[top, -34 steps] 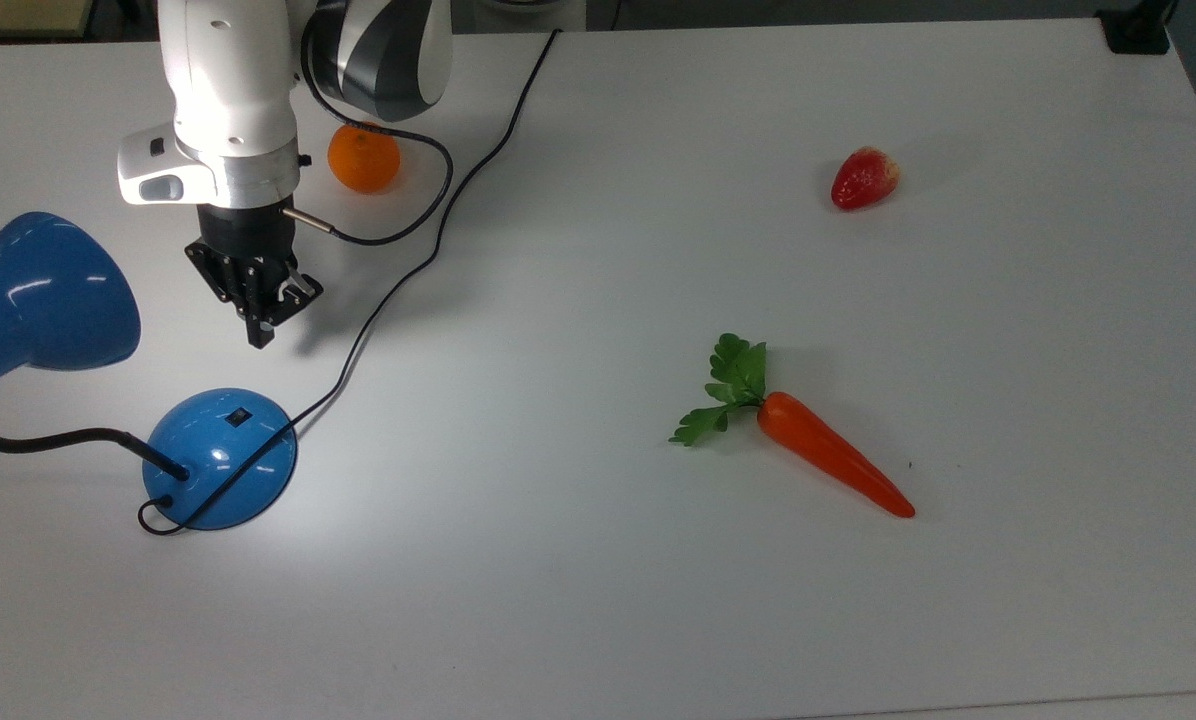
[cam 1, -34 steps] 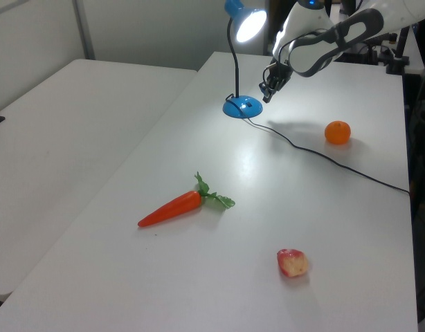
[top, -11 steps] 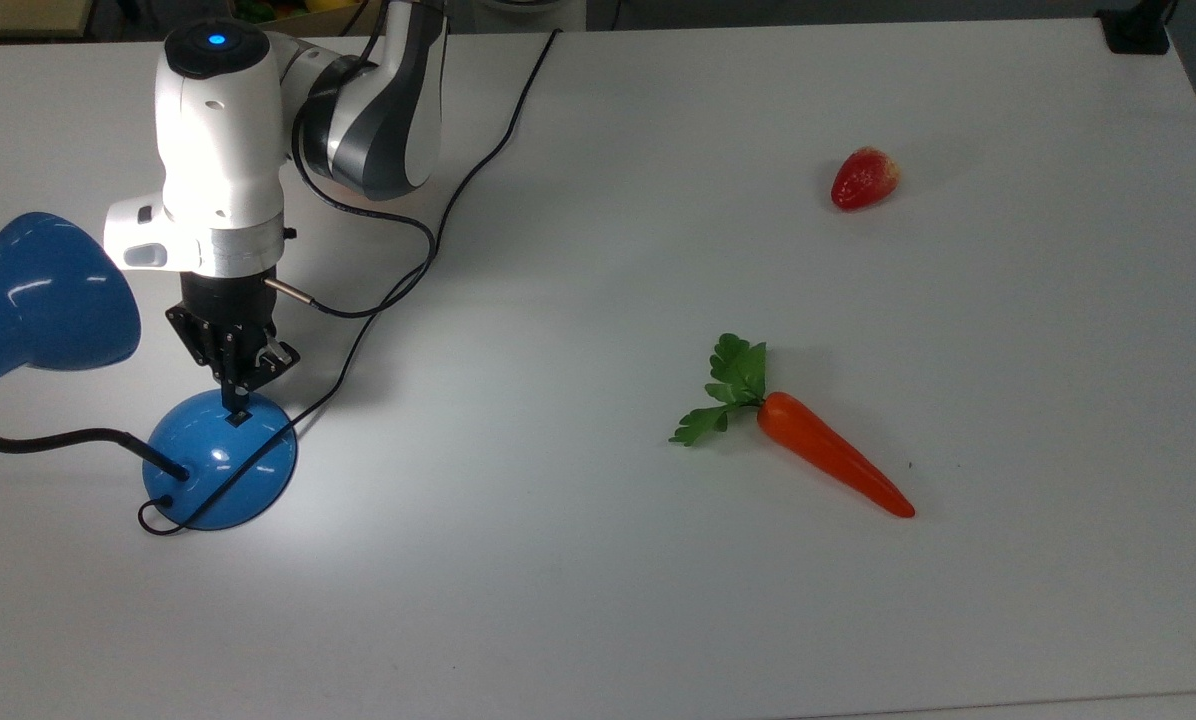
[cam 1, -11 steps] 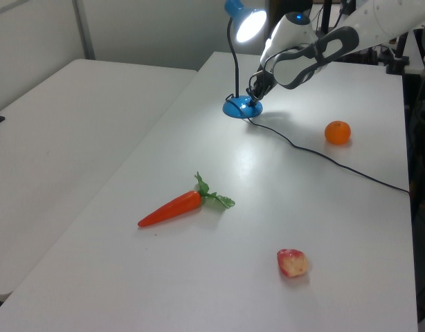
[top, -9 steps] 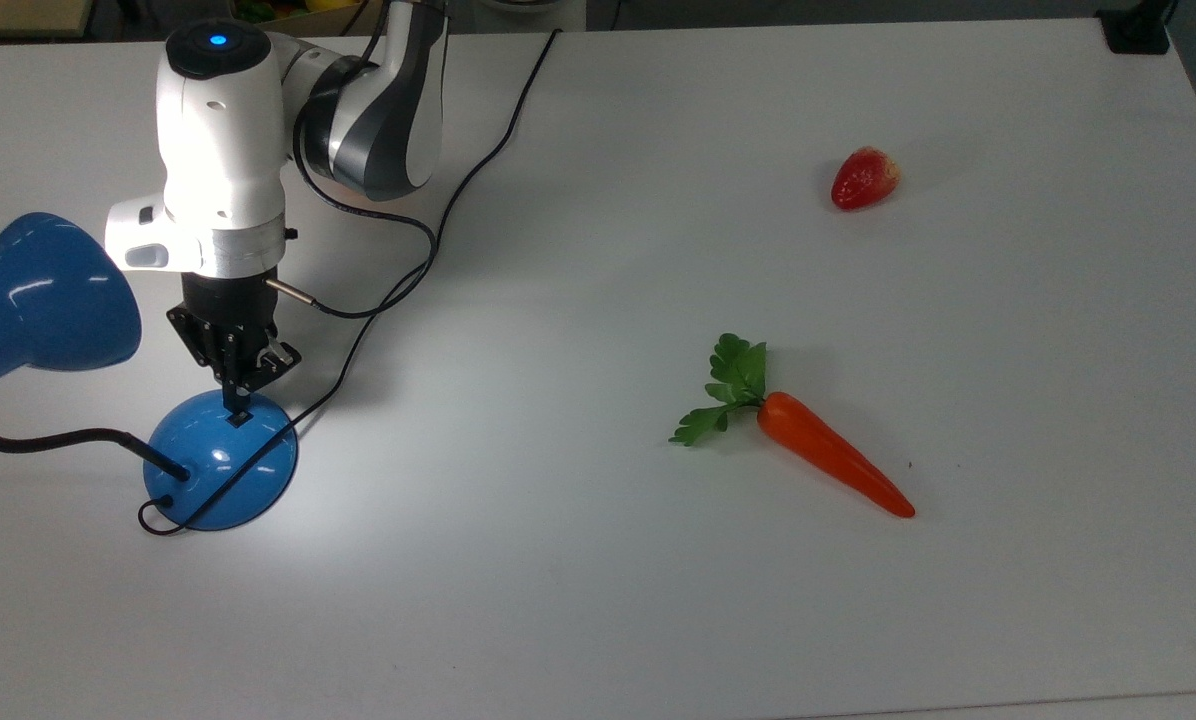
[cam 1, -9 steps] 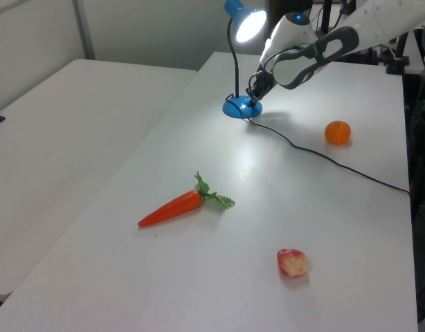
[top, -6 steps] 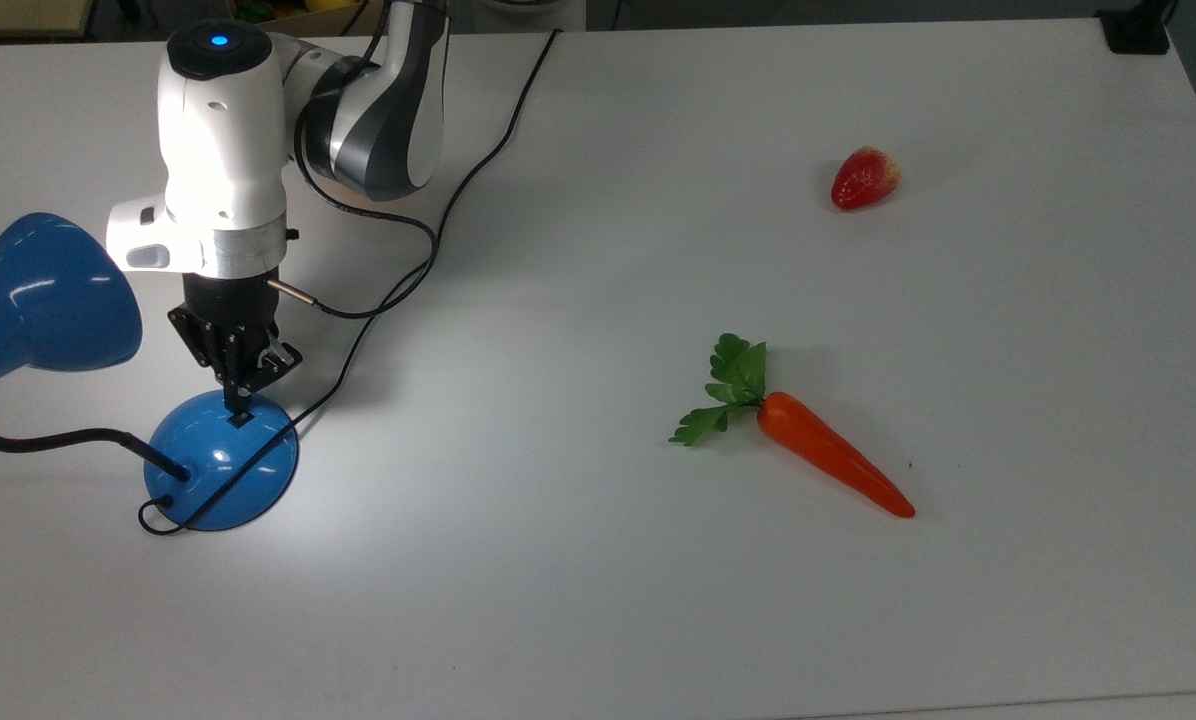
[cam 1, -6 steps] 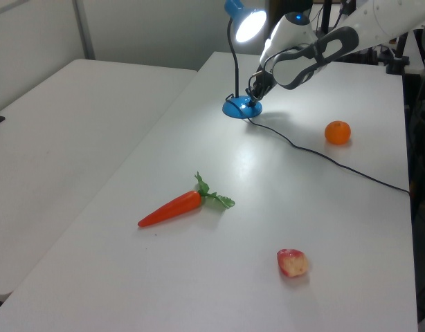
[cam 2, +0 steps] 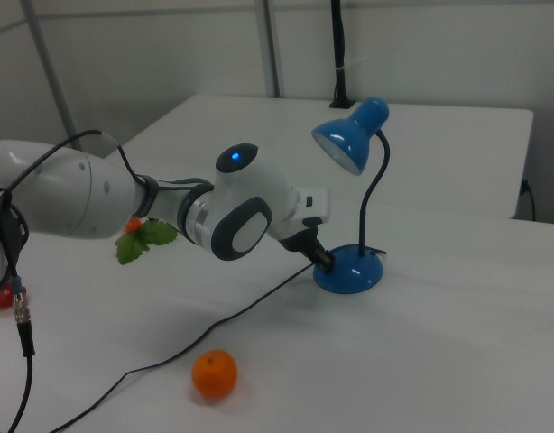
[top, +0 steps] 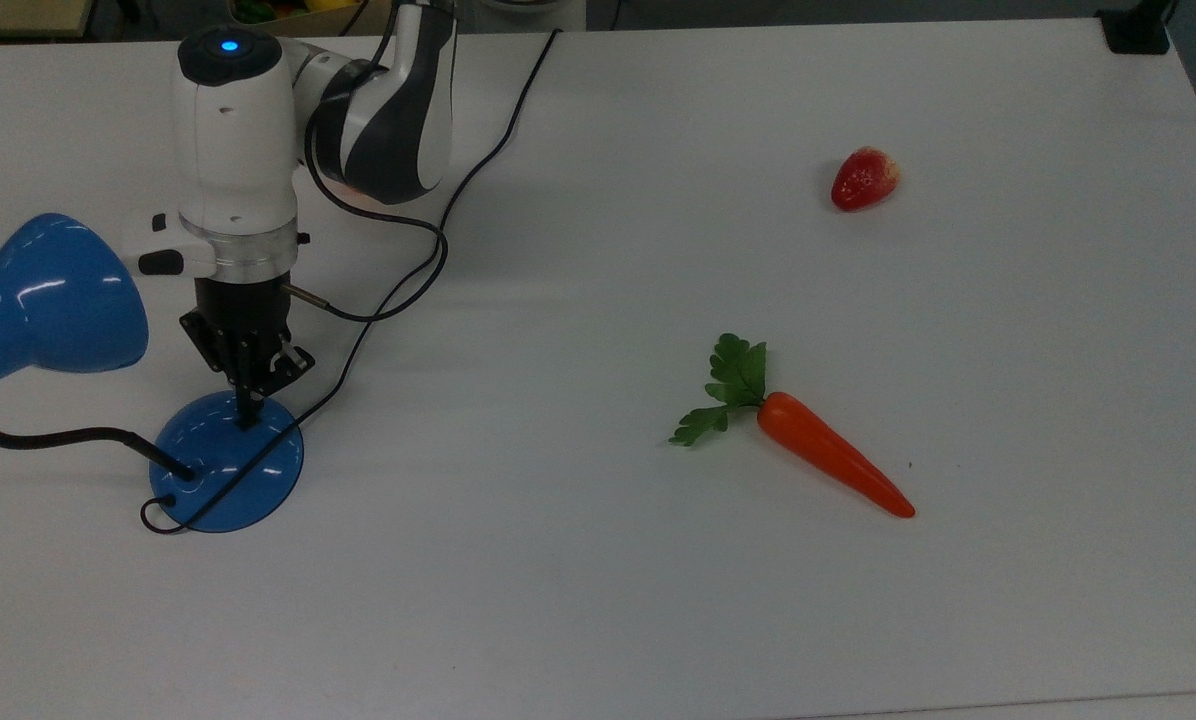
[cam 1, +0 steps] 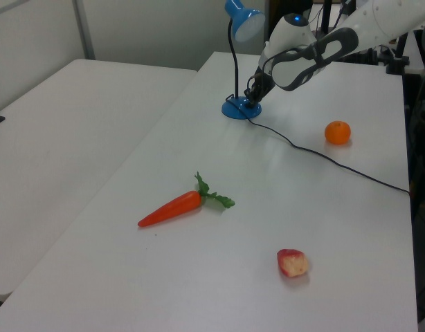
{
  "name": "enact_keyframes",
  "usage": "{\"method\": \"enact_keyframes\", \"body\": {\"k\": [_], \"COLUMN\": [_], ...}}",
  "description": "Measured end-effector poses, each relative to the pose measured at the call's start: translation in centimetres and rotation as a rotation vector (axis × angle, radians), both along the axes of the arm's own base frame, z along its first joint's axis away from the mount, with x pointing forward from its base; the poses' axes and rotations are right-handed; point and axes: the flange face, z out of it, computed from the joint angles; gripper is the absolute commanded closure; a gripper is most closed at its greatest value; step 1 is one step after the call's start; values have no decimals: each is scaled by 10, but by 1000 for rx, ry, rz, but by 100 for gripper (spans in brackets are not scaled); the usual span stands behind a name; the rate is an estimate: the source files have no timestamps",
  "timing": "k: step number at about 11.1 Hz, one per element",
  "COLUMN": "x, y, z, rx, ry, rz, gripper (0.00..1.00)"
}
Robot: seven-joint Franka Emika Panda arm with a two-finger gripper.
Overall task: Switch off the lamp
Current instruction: 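Lift the gripper up off the lamp base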
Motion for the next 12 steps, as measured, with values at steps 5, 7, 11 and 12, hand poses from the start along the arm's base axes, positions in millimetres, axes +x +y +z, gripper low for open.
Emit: {"method": "enact_keyframes", "body": {"k": [5, 7, 11, 12], "x": [0, 0, 0, -1], "y": [0, 1, 4, 5], "z": [0, 0, 10, 18], "rx": [0, 0, 27, 40], "ry": [0, -1, 53, 71], "rz": [1, 1, 3, 4], "gripper": [100, 100, 100, 100]}}
